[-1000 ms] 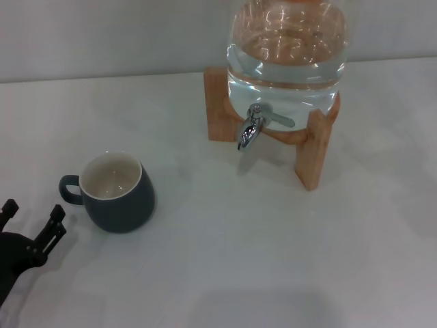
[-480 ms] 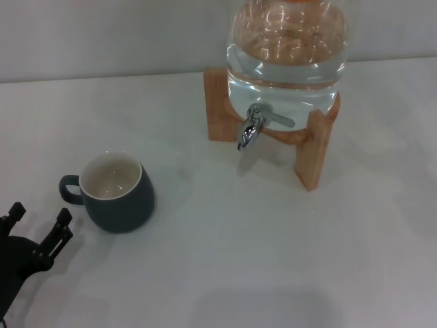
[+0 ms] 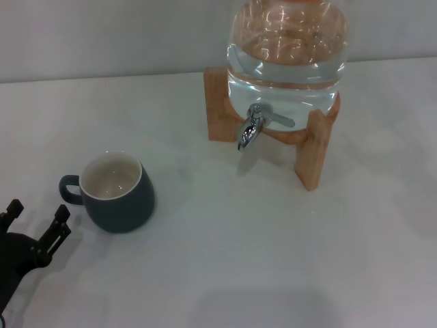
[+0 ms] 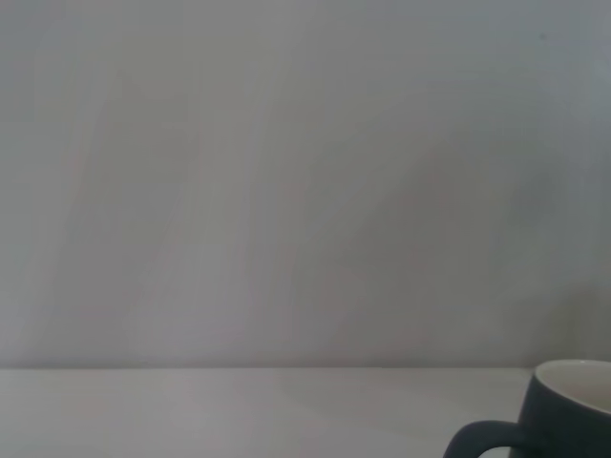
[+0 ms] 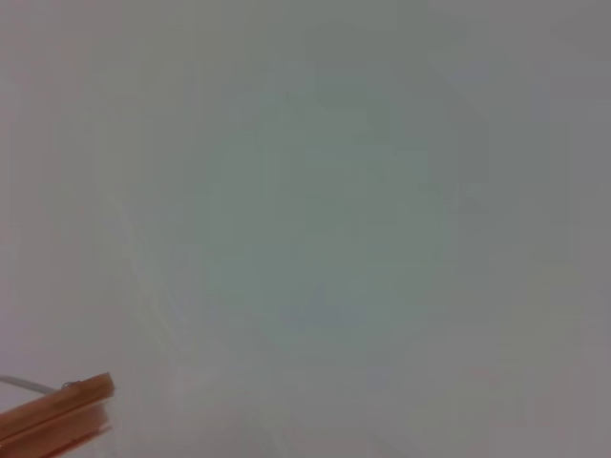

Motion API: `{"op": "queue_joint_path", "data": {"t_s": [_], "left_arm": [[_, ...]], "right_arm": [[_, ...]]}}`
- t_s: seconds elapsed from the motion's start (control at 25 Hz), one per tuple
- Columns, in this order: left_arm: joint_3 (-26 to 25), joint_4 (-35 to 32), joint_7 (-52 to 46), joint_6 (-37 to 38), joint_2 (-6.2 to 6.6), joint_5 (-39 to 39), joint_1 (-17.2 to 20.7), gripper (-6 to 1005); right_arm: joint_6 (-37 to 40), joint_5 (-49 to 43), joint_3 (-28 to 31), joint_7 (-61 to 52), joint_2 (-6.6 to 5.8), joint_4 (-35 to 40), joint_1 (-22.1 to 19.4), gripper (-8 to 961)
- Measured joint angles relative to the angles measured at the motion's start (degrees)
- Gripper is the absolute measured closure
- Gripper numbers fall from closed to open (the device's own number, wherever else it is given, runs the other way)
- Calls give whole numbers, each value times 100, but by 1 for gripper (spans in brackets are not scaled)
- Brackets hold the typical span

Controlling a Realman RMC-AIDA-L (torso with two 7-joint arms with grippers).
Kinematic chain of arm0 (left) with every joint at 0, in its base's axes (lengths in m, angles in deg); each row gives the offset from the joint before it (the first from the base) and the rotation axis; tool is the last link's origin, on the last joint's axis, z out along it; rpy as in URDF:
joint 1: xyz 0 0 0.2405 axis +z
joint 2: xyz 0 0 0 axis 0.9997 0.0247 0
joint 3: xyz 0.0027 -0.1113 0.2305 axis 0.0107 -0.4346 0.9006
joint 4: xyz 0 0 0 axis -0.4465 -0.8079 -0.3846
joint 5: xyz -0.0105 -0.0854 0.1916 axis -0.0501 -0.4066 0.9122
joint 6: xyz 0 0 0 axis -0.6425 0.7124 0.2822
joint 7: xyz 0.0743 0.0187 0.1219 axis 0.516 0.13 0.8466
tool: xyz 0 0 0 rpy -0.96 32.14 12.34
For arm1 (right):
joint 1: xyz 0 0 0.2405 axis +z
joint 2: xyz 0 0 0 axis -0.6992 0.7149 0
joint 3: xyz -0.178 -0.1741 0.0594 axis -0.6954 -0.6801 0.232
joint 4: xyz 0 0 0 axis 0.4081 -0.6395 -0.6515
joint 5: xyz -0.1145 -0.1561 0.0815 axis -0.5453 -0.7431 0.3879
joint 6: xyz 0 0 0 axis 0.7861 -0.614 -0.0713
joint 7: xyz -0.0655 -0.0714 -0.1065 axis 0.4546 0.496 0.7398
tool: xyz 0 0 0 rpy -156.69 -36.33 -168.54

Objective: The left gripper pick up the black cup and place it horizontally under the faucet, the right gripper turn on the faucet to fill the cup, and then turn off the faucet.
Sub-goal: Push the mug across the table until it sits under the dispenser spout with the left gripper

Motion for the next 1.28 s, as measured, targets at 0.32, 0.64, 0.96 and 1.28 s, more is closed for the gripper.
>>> {"op": "queue_joint_path", "data": {"t_s": [0.32, 0.64, 0.96, 1.28], "left_arm": [[-16, -28, -16, 71, 10, -19, -162, 132], [-19, -33, -18, 266, 6, -29, -278, 132], [-24, -25, -19, 286, 3, -120, -321, 131], [-24, -11, -19, 378, 3, -209, -365, 131]], "right_arm": [[-3, 0, 10, 0, 19, 0, -3, 109], [-9, 0, 16, 0, 30, 0, -9, 109], [-9, 0, 18, 0, 23, 0, -9, 109], [-9, 0, 19, 0, 10, 0, -6, 109]]}}
